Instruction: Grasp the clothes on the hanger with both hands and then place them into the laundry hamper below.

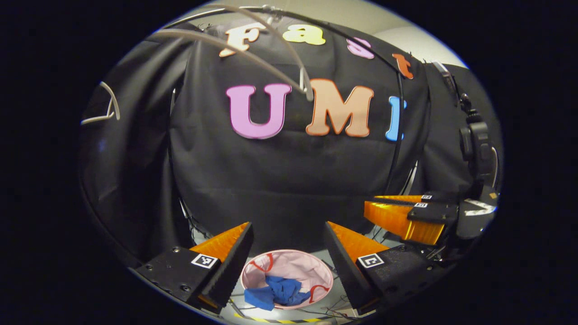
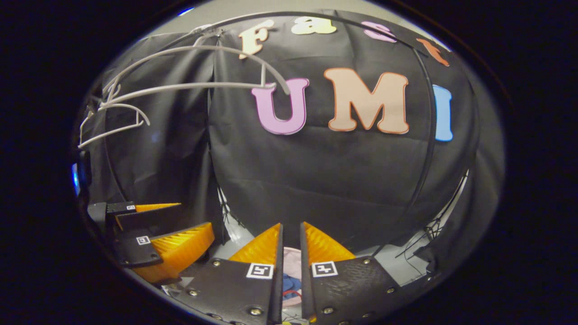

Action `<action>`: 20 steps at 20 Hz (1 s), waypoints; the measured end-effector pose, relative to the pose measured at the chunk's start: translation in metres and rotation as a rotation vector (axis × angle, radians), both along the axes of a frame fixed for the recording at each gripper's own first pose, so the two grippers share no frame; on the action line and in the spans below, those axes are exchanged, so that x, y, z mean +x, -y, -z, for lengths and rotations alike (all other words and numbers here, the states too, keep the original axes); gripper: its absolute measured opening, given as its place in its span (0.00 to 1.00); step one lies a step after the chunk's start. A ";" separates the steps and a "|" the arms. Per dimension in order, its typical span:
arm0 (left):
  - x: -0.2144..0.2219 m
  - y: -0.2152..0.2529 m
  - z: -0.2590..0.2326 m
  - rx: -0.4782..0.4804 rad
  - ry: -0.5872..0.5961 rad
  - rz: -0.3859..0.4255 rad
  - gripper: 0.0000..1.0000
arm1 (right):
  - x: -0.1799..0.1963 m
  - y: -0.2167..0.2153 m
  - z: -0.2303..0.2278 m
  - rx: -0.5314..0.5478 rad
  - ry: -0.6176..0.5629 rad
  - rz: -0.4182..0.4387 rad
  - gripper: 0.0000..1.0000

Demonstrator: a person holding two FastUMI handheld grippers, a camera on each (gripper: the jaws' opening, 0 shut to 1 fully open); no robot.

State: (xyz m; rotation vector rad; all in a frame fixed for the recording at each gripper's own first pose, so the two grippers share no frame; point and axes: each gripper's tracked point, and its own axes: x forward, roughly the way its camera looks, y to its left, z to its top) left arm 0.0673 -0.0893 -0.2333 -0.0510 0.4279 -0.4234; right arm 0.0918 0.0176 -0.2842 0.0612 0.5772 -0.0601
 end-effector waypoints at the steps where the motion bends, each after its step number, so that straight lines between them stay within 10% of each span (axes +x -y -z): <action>1: 0.003 0.001 -0.013 -0.007 0.023 0.000 0.97 | 0.003 0.001 -0.014 0.002 0.028 0.006 0.17; 20: 0.004 0.006 -0.234 -0.116 0.379 -0.023 0.92 | 0.005 0.045 -0.251 0.028 0.423 0.131 0.16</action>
